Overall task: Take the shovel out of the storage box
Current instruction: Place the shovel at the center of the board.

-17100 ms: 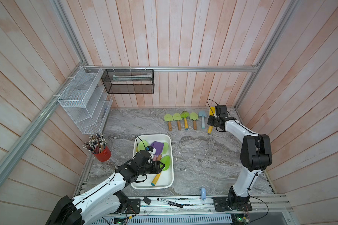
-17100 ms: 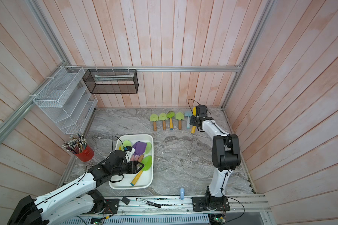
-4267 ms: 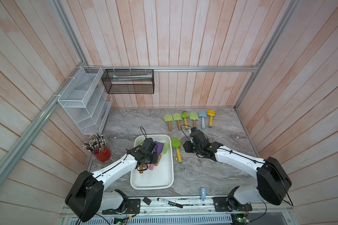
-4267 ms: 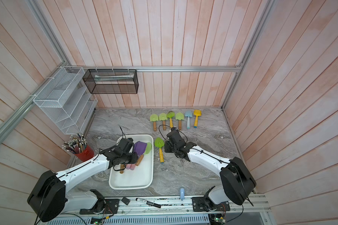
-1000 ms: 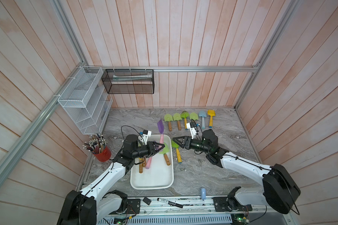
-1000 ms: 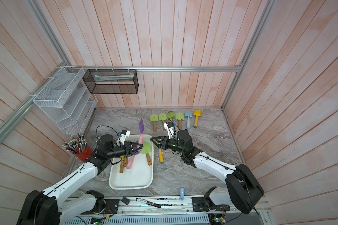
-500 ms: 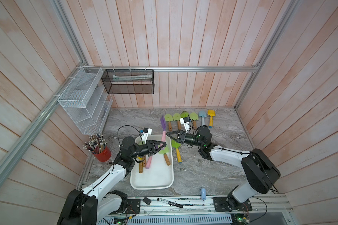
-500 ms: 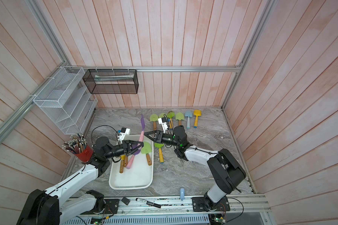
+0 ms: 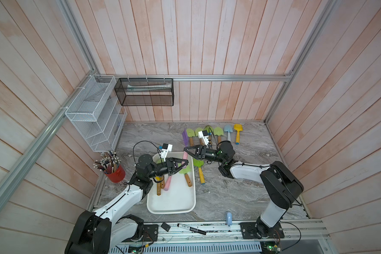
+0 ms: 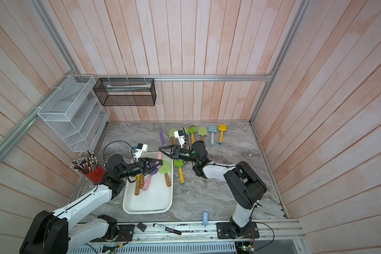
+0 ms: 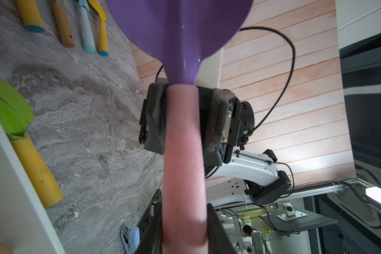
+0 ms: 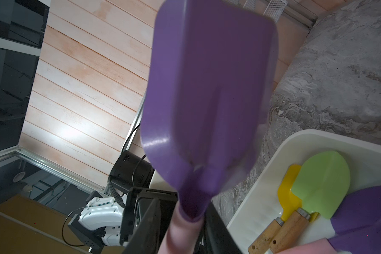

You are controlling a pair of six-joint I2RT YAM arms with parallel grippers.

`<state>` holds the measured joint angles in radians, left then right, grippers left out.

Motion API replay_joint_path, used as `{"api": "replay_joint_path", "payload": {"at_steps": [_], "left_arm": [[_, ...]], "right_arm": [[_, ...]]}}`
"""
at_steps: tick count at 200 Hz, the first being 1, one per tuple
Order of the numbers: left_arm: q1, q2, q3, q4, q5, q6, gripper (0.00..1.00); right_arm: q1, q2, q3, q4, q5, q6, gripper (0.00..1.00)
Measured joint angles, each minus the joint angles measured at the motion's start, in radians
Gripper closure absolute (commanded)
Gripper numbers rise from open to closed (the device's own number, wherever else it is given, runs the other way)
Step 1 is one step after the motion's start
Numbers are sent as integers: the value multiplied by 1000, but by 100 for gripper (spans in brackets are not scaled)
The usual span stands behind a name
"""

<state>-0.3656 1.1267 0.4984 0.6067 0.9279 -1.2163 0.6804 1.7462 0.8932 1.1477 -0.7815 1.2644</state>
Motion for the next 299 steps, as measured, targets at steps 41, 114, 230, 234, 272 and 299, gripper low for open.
{"api": "replay_joint_path", "payload": {"at_steps": [41,114,230,234,272,299], "left_arm": [[-3,5,-6,24,3,4,85],[-6,-11,-3,-90,-6,77,37],[5,-6,175,-698,-257,469,37],[5,-2,176,-710,-267,477,36],[-33,51,204,-825,-378,542,36],[-90,93,241,-882,-465,578,37]], "right_arm": [[0,22,10,51,-6,64,83],[-12,20,8,68,-3,74,92],[-190,-306,-37,-688,185,-380,91],[-190,-311,-34,-726,206,-402,91],[-190,-331,-27,-1012,404,-568,91],[-175,-332,-26,-1154,550,-653,91]]}}
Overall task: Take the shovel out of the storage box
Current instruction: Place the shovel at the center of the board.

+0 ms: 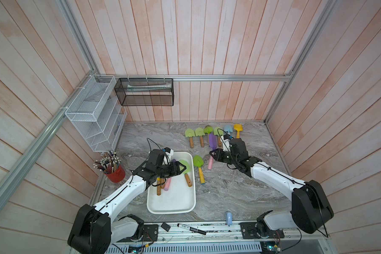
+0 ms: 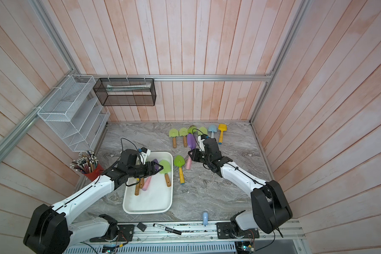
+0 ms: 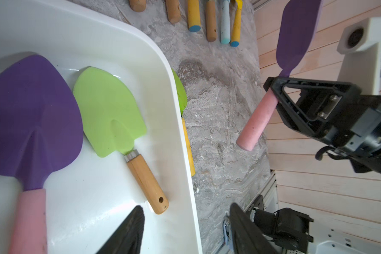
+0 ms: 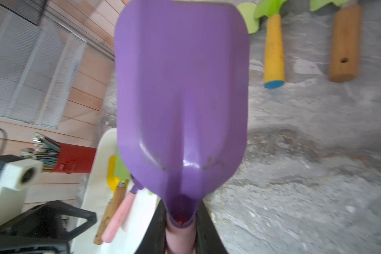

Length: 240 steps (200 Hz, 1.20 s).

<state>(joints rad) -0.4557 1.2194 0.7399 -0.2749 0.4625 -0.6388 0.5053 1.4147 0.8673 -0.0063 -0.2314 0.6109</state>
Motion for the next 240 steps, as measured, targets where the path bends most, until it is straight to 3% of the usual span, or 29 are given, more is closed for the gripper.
{"api": "replay_joint_path", "payload": {"at_steps": [83,240], "left_arm": [[-91,87,47,-99,-200,57,45],[-107,63,52,-211,-444,97,46]], "right_arm": [[63,74,2,-167,243,-112,91],[119,253,14,-172,283,-114,90]]}}
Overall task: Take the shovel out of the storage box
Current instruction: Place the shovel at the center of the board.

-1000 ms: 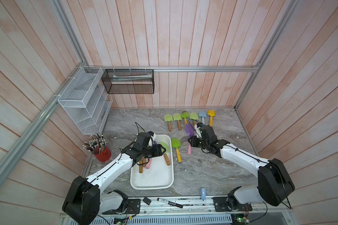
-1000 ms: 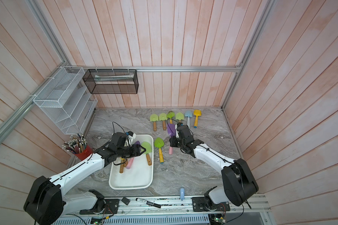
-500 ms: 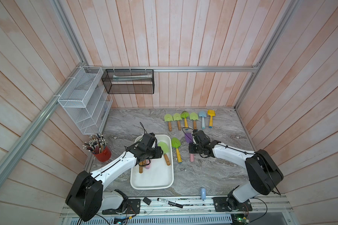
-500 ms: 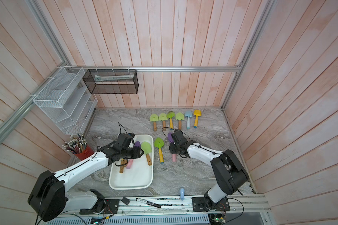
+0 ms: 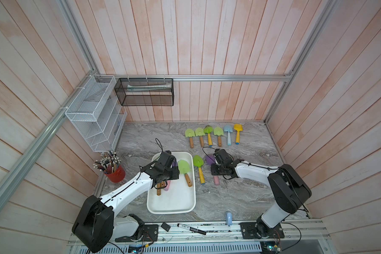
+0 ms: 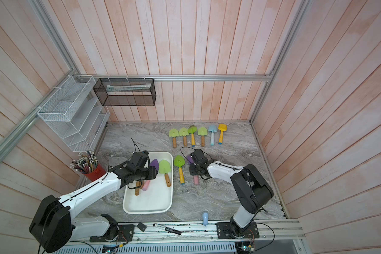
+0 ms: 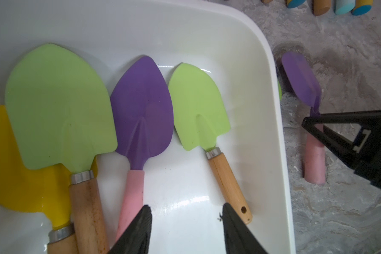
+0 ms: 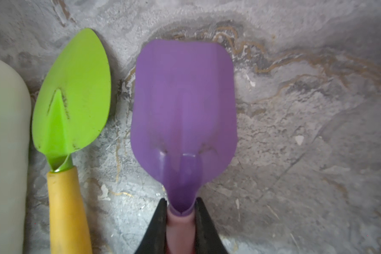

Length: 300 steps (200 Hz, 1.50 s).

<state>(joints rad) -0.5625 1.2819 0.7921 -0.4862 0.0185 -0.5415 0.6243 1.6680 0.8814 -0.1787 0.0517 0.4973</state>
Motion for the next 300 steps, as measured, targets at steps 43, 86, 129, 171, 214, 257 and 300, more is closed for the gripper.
{"api": "replay_joint_path", "payload": {"at_steps": [43,86,129,171,214,257,300], "left_arm": [[0,-22,-12,-24,-39,0,46],[0,-32,-31,-51,-80,0,46],[0,-34,-42,-63,-105,0,45],[1,-34,-45,-68,-110,0,45],[1,-34,-65,-68,-123,1,45],[1,-32,-68,-69,-128,0,45],[1,3,-68,-67,-127,5,45]], "right_arm": [[1,37,37,8,1,0,90],[2,68,66,26,0,1,83],[2,69,66,29,0,3,80],[6,69,66,29,-3,7,76],[22,69,66,25,-21,9,74],[23,67,66,21,-26,11,72],[22,-8,66,-11,-3,10,66]]}}
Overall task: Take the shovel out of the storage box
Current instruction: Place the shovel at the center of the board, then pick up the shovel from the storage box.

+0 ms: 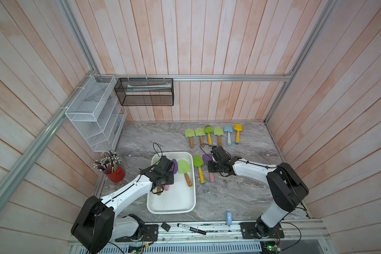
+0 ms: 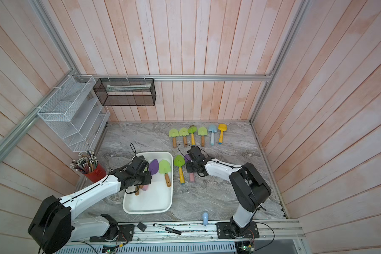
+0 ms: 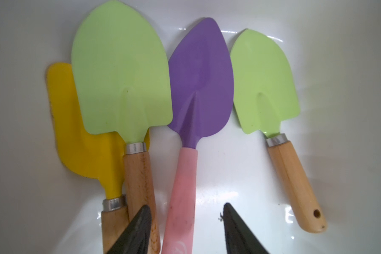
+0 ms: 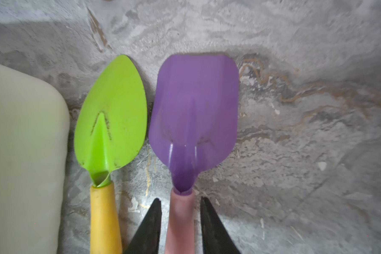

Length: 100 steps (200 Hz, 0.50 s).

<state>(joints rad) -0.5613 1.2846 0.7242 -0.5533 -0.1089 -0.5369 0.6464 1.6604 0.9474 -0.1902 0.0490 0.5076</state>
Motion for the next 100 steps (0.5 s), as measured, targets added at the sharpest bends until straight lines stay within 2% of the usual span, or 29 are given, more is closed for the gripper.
{"api": "replay_joint_path", "payload": {"at_steps": [54,100], "left_arm": [[-6,76,-1,14,18,14,49],[-53,106,-1,19,35,13,51]], "right_arm": [[-35,-142,-8,-13,38,0,64],[-54,-171,-32,-14,51,1,64]]}}
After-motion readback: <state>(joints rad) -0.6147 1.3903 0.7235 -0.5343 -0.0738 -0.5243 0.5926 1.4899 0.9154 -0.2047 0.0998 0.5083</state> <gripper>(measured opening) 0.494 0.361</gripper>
